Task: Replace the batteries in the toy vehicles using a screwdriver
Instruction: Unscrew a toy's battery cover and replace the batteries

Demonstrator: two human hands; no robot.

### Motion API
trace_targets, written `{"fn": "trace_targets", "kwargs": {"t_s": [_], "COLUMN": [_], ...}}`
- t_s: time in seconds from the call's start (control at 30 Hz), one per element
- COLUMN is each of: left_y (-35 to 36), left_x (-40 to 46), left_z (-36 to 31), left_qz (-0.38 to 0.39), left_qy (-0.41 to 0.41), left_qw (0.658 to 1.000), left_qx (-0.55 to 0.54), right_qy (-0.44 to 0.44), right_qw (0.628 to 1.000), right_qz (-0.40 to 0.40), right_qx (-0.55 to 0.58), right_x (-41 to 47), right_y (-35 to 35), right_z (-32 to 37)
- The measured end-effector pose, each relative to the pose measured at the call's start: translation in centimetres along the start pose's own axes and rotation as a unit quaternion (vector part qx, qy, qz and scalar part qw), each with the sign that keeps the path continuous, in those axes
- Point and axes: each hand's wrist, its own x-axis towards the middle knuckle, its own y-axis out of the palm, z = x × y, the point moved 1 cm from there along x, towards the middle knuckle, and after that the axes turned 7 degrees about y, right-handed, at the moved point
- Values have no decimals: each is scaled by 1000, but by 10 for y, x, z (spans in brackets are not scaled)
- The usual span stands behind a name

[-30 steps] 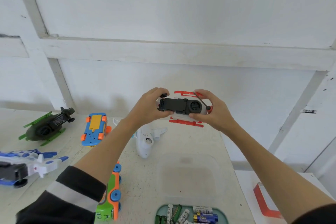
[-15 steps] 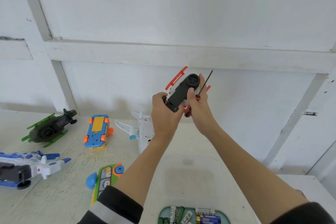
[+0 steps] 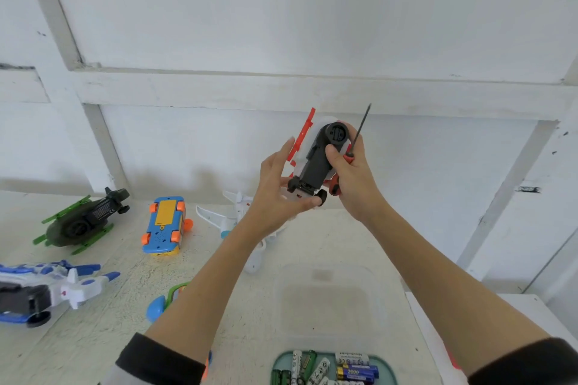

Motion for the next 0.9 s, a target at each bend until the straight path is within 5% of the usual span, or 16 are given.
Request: {"fn": "trace_targets", "kwargs": {"t_s": [0.3, 0.7, 0.8, 0.9], "left_y": [-9, -1, -2, -8], "left_x": [-4, -14, -13, -11], "left_z": [-4, -9, -7, -6], "left_qz": [95, 20, -22, -64], "left_qy": [-13, -24, -15, -10], "left_qw": [995, 997, 998, 996], "left_qx": [-34, -72, -61, -66], "right_qy": [2, -16, -61, -111], "right_qw": [997, 985, 969, 908], "right_qz": [59, 126, 38, -70], "right_qx": [-54, -116, -237, -397], "right_x": [-3, -11, -14, -14], "right_y": [8, 10, 9, 0], "right_z": [15, 20, 25, 22]}}
